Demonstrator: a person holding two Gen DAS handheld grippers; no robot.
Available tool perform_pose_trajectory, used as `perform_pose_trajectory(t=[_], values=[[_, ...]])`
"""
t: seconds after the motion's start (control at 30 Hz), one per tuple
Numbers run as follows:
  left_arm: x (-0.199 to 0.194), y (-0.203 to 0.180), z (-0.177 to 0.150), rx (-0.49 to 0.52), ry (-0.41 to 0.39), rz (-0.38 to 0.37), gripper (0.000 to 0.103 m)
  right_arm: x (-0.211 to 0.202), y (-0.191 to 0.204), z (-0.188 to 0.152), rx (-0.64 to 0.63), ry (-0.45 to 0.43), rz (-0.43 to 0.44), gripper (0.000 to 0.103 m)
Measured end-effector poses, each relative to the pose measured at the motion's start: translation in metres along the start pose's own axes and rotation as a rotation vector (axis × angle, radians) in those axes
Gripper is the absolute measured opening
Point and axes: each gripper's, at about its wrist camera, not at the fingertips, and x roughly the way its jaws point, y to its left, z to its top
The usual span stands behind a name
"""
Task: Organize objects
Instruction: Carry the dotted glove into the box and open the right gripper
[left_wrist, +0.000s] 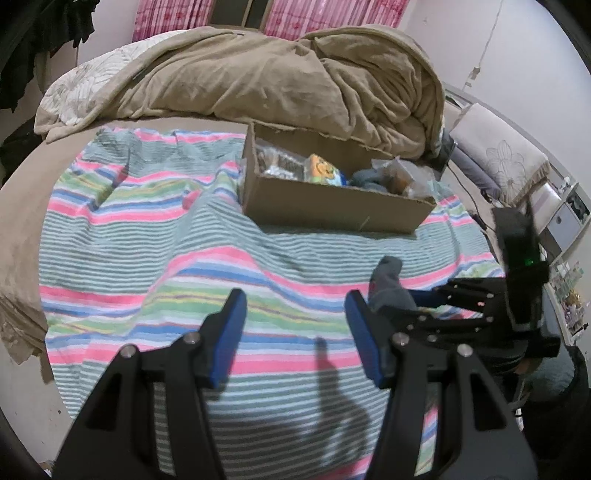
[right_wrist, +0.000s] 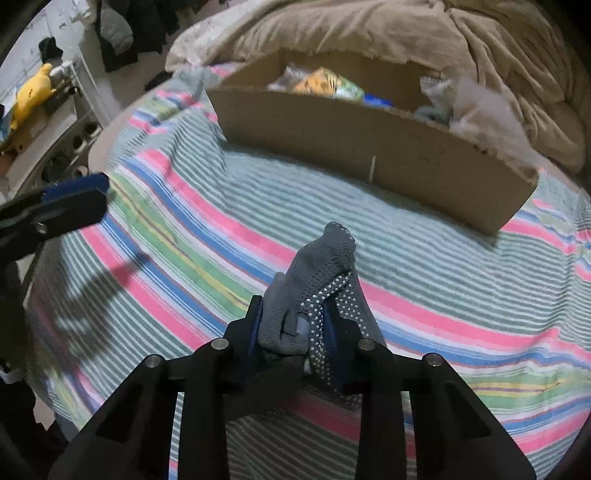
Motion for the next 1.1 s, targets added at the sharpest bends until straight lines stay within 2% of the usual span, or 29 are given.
perform_pose_trajectory(t=[0.3,0.53,0.77,0.9,1.1], values=[[-0.004,-0.005,0.022,0.025,-0.032,0.008,0.057,-0.048,-0.003,0.025,-0.014,-0.129,0.003,0.032],[-0.009,-0.016,0.050,0.069,-0.082,0.001,0.058,-0.076,-0.019,0.058,-0.029,-0.217,-0.045,0.032],[-0.005,-0.025,0.075,0.084,-0.119,-0.013,0.058,-0.074,-0.031,0.089,-0.042,-0.248,-0.068,0.032],[0.002,-0.024,0.088,0.077,-0.115,-0.042,0.058,-0.065,-0.040,0.105,-0.029,-0.245,-0.043,0.032],[0.022,-0.022,0.105,0.068,-0.094,-0.038,0.058,-0.056,-0.054,0.125,-0.003,-0.255,-0.039,0.032]])
